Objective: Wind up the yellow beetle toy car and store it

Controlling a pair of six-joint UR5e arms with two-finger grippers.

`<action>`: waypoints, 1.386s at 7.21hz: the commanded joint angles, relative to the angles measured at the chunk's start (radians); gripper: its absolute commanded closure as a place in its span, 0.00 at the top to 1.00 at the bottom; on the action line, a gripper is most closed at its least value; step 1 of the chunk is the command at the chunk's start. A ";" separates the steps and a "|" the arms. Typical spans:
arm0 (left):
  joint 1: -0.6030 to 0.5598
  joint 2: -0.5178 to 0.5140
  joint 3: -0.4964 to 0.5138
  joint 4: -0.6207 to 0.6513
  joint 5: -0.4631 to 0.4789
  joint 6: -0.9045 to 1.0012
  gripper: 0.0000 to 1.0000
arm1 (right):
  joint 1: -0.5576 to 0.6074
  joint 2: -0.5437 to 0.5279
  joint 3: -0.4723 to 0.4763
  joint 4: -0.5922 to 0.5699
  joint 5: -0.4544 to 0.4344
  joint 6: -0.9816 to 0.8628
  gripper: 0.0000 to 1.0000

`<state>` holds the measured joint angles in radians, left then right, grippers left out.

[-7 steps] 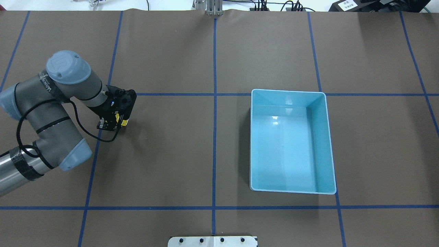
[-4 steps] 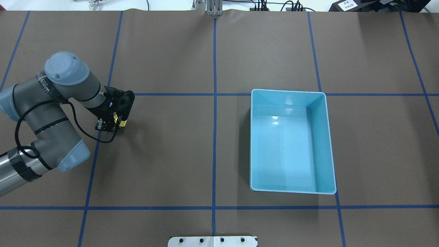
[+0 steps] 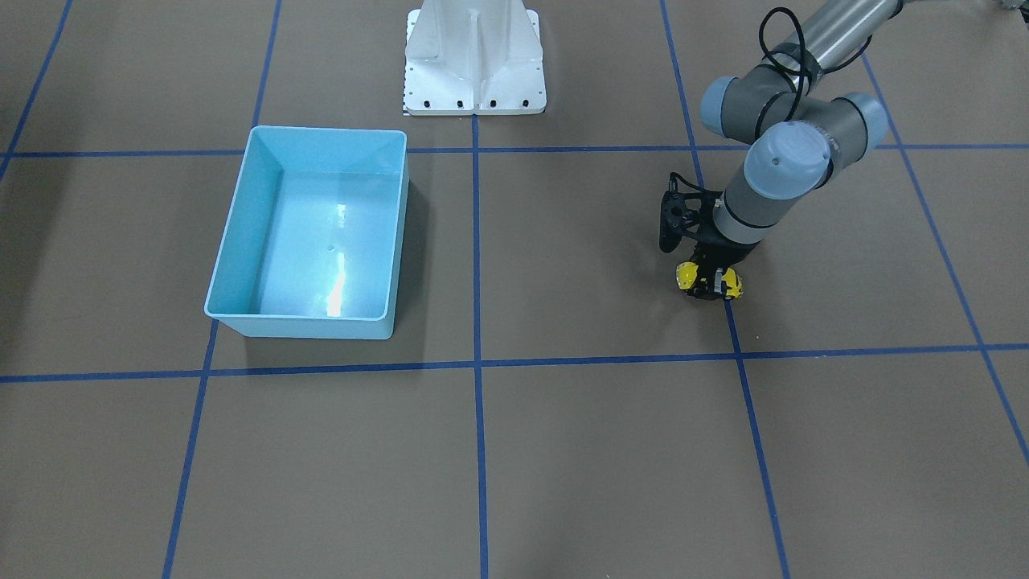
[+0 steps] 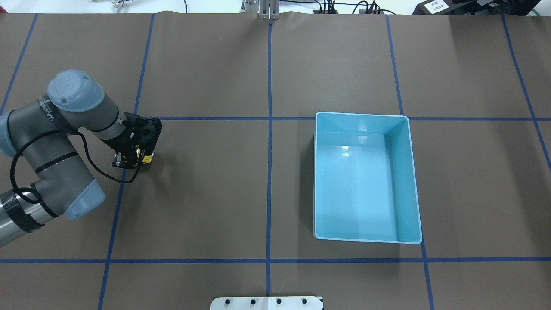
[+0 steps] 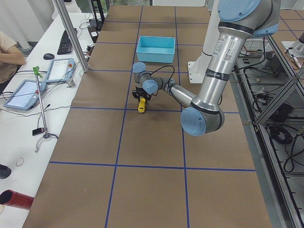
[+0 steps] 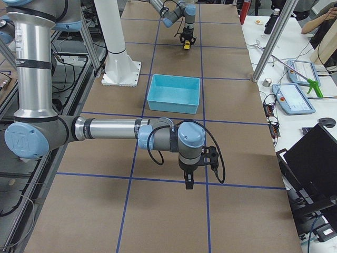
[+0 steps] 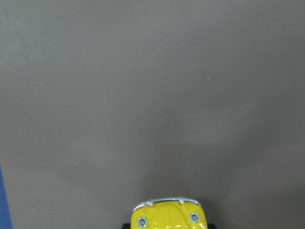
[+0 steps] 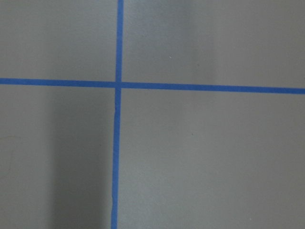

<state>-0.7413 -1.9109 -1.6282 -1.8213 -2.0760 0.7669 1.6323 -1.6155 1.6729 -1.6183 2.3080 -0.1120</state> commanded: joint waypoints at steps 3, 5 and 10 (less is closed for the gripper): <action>-0.006 0.036 -0.010 -0.010 -0.001 0.057 0.00 | -0.003 -0.044 0.001 0.005 0.004 0.002 1.00; -0.009 0.043 -0.012 -0.024 -0.001 0.063 0.00 | 0.000 -0.052 0.001 0.005 0.002 0.003 1.00; -0.018 0.075 -0.016 -0.050 -0.003 0.080 0.00 | 0.004 -0.055 -0.001 0.003 0.010 0.003 1.00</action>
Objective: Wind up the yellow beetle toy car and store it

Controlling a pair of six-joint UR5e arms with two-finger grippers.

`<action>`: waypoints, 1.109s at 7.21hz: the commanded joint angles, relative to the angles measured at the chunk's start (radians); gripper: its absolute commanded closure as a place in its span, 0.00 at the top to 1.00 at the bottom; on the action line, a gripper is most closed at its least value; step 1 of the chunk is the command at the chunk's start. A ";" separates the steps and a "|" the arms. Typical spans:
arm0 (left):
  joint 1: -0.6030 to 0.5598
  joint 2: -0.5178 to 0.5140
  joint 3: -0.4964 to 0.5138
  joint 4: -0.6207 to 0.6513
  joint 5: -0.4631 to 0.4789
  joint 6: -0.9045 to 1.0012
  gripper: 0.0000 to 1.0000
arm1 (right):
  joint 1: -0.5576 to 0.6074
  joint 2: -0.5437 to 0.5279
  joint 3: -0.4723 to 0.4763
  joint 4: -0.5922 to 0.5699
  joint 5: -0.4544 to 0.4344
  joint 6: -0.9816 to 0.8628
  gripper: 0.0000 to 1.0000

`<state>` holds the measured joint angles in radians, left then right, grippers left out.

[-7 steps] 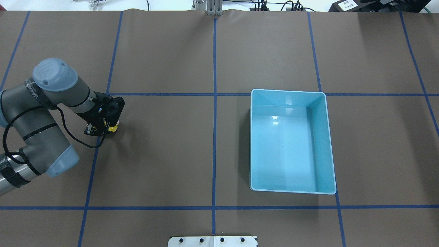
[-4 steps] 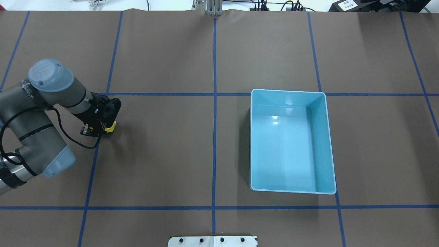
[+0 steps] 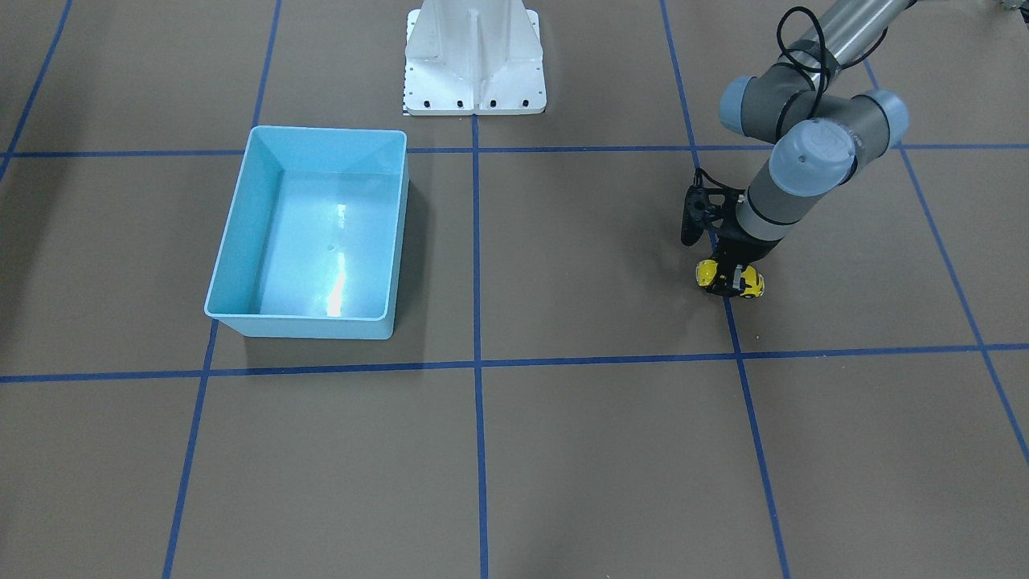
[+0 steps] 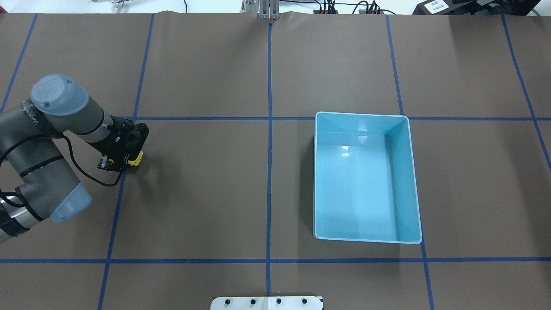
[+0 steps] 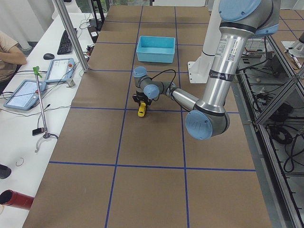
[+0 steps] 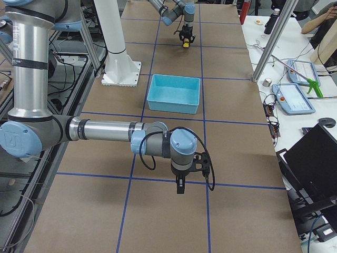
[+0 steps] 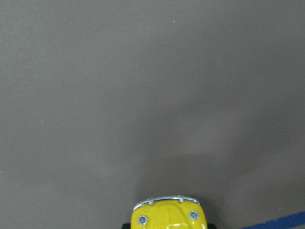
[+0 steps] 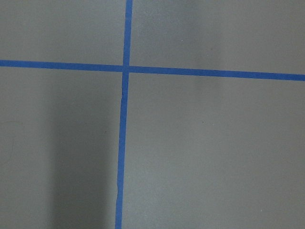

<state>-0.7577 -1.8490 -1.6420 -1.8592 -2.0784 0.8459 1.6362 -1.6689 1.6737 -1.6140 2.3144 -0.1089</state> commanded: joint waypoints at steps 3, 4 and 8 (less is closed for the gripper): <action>-0.012 0.050 -0.002 -0.055 -0.002 0.012 0.00 | 0.001 -0.029 0.000 0.000 0.046 0.000 1.00; -0.018 0.053 -0.002 -0.055 -0.005 0.013 0.00 | 0.001 -0.031 0.000 0.000 0.046 0.000 1.00; -0.041 0.077 0.002 -0.083 -0.012 0.050 0.00 | 0.001 -0.020 0.000 0.002 0.039 -0.003 1.00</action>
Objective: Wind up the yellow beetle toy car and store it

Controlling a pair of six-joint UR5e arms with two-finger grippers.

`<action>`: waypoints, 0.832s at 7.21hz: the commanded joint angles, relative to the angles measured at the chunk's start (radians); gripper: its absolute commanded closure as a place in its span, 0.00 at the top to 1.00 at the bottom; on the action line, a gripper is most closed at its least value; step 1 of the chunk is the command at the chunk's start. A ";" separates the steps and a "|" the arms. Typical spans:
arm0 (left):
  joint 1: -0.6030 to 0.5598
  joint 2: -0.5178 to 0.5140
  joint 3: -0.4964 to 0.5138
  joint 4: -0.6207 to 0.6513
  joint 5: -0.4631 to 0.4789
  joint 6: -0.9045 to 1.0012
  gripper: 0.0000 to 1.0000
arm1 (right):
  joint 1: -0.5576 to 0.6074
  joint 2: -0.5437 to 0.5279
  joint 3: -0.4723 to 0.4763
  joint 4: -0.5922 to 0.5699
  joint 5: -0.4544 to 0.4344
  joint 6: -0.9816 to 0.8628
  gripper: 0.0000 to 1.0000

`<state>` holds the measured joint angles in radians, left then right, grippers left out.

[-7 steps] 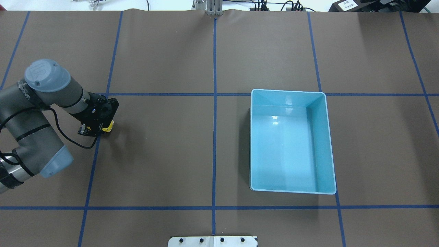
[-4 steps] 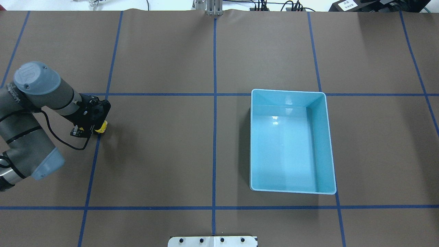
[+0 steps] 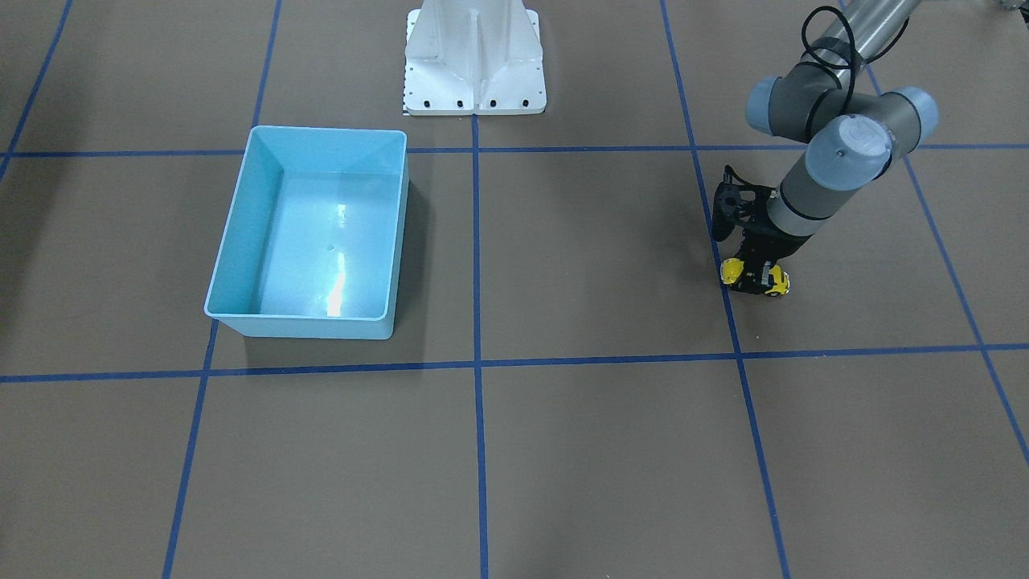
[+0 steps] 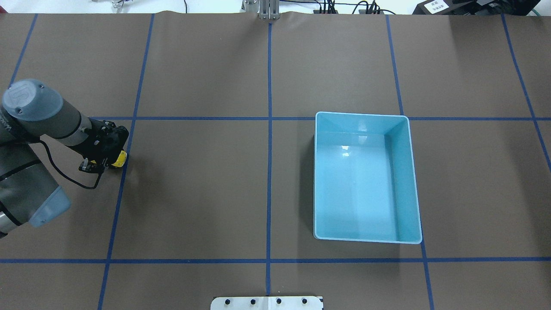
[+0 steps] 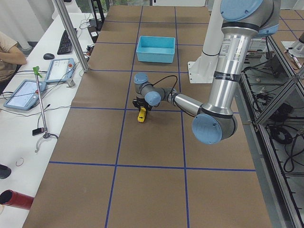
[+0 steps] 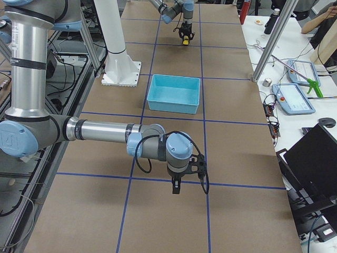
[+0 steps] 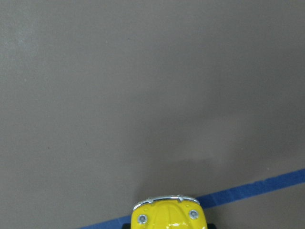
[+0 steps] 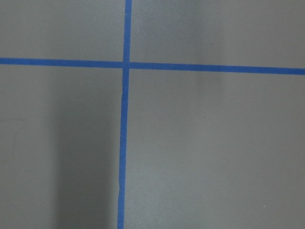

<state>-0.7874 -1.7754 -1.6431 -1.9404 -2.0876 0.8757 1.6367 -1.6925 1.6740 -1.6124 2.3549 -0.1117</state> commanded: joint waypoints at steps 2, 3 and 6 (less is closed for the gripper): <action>-0.016 0.013 0.005 -0.003 -0.006 0.029 0.00 | 0.000 0.004 0.000 0.000 -0.003 0.000 1.00; -0.019 0.013 0.006 -0.002 -0.008 0.034 0.00 | 0.000 0.004 0.000 0.000 -0.003 0.000 1.00; -0.032 0.021 0.019 -0.002 -0.037 0.051 0.00 | -0.002 0.008 0.000 0.000 -0.005 0.000 1.00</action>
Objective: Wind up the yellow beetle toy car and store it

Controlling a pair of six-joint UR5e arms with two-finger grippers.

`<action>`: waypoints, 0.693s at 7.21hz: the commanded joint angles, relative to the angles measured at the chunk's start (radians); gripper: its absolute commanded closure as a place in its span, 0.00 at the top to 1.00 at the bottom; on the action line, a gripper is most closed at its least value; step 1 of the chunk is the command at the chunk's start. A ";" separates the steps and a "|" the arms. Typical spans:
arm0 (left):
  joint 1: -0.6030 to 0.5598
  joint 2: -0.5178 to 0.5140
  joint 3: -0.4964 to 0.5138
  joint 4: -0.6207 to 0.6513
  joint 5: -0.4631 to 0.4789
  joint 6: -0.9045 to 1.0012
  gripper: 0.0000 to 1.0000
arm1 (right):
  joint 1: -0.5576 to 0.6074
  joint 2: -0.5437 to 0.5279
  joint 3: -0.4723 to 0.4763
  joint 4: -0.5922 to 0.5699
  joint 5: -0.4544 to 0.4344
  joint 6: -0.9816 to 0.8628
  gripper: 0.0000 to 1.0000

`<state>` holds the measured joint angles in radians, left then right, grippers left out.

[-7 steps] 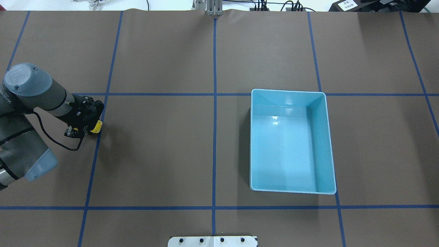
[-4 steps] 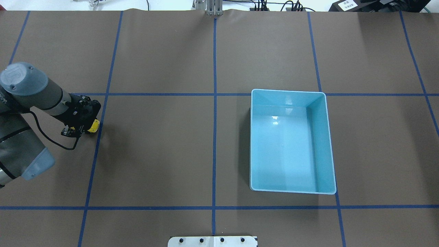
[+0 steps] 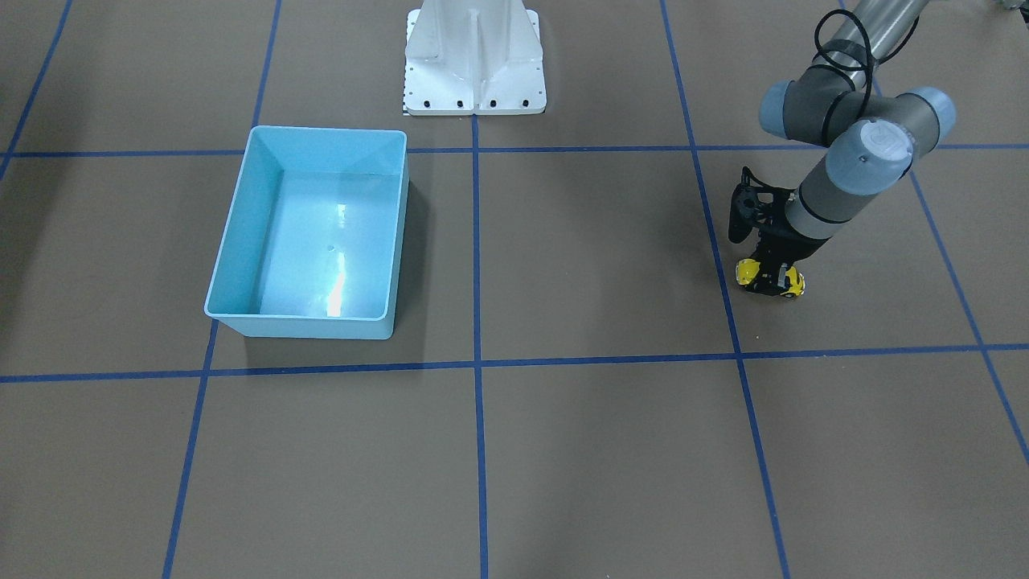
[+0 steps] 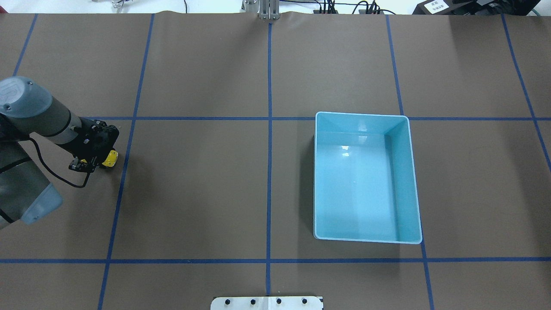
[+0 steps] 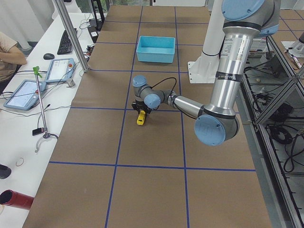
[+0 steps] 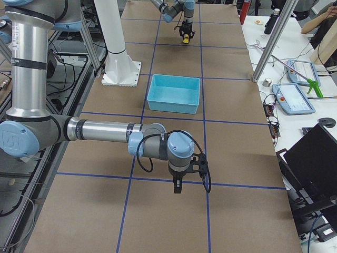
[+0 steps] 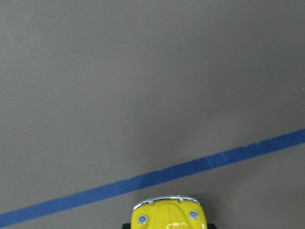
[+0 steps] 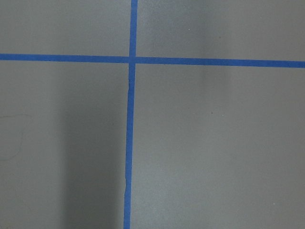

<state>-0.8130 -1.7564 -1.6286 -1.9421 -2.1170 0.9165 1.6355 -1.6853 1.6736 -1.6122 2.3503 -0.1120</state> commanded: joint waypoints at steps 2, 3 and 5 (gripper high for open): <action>-0.006 0.003 0.007 0.000 -0.014 0.016 0.00 | 0.000 0.001 -0.002 0.000 -0.002 0.002 1.00; -0.012 0.005 0.012 -0.008 -0.015 0.016 0.00 | 0.000 0.001 -0.002 0.000 -0.002 0.000 1.00; -0.026 0.006 0.026 -0.014 -0.017 0.050 0.00 | 0.000 0.001 -0.002 0.000 -0.002 0.000 1.00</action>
<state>-0.8307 -1.7511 -1.6119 -1.9527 -2.1321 0.9465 1.6352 -1.6843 1.6725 -1.6122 2.3486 -0.1118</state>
